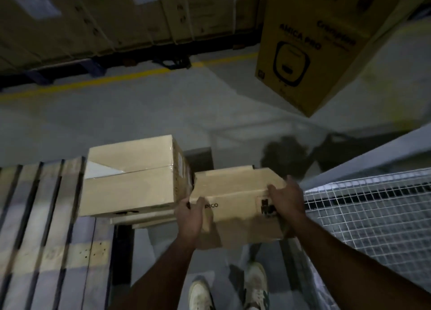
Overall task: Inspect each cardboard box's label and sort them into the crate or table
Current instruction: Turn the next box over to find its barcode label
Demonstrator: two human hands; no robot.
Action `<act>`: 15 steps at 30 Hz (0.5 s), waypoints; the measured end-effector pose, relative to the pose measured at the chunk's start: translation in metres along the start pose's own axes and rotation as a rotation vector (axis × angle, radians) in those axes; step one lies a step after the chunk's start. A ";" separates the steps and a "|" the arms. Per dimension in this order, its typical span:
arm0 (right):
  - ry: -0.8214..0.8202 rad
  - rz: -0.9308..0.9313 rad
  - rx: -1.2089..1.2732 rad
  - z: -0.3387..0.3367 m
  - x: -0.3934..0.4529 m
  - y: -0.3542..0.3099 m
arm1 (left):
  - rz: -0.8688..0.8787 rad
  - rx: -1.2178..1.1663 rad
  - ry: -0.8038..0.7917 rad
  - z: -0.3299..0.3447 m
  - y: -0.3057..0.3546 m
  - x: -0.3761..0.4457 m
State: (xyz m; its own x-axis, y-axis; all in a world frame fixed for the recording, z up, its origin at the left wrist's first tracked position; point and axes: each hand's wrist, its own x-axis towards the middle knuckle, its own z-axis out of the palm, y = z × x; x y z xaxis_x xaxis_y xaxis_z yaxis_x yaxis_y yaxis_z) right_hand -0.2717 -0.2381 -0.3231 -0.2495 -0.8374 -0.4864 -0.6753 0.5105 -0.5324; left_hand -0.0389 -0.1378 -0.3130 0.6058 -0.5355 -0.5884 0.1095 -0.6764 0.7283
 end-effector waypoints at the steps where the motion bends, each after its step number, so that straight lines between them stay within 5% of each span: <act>1: 0.012 0.011 0.024 -0.017 -0.013 -0.010 | 0.018 -0.027 -0.016 -0.006 0.015 -0.016; 15: 0.197 -0.102 0.357 -0.198 -0.249 -0.088 | 0.434 0.018 -0.067 -0.133 0.168 -0.208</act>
State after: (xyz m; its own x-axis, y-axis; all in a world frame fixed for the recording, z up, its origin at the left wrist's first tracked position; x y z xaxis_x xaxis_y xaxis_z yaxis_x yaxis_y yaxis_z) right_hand -0.2874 -0.1133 -0.0178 -0.3457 -0.8906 -0.2955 -0.4287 0.4300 -0.7946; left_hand -0.0417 -0.0727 -0.0208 0.5403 -0.8032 -0.2509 -0.1585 -0.3900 0.9071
